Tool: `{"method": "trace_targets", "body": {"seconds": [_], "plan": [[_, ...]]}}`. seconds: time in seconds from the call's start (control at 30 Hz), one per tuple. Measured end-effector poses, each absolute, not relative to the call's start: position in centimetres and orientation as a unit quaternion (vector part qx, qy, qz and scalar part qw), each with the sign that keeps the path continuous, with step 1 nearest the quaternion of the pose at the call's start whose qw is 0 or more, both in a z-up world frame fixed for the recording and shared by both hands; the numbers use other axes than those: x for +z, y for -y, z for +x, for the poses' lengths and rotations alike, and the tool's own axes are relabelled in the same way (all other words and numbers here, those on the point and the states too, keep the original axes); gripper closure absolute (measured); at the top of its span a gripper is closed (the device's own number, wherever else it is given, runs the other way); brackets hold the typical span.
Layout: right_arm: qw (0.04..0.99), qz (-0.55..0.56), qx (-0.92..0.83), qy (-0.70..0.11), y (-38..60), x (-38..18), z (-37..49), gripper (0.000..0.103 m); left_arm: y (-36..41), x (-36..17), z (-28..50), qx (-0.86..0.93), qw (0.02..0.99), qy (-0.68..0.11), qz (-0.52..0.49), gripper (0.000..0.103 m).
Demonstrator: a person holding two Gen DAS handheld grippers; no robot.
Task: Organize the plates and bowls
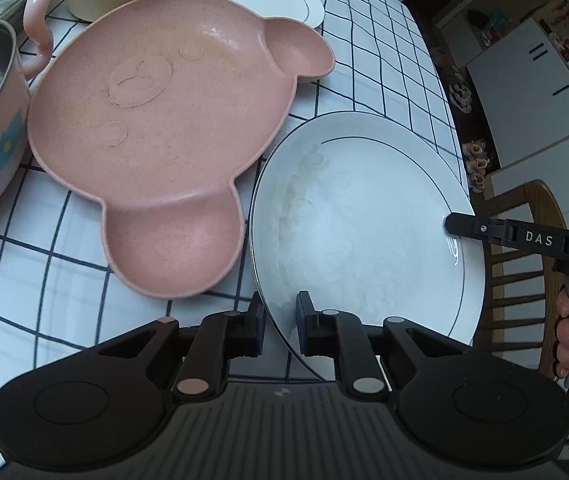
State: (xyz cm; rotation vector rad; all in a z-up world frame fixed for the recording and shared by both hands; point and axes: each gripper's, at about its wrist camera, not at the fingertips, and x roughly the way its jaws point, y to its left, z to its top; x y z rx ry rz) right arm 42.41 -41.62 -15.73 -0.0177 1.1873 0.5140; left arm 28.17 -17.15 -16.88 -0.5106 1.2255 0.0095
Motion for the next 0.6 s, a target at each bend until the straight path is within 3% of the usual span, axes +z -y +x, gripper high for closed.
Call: {"method": "trace_targets", "body": {"seconds": [0.6], "plan": [[0.822, 0.054, 0.178, -0.538, 44.4, -14.2, 28.1, 0.094, 17.4, -15.0, 21.8, -0.075, 0.803, -0.572, -0.148, 0.088]]}}
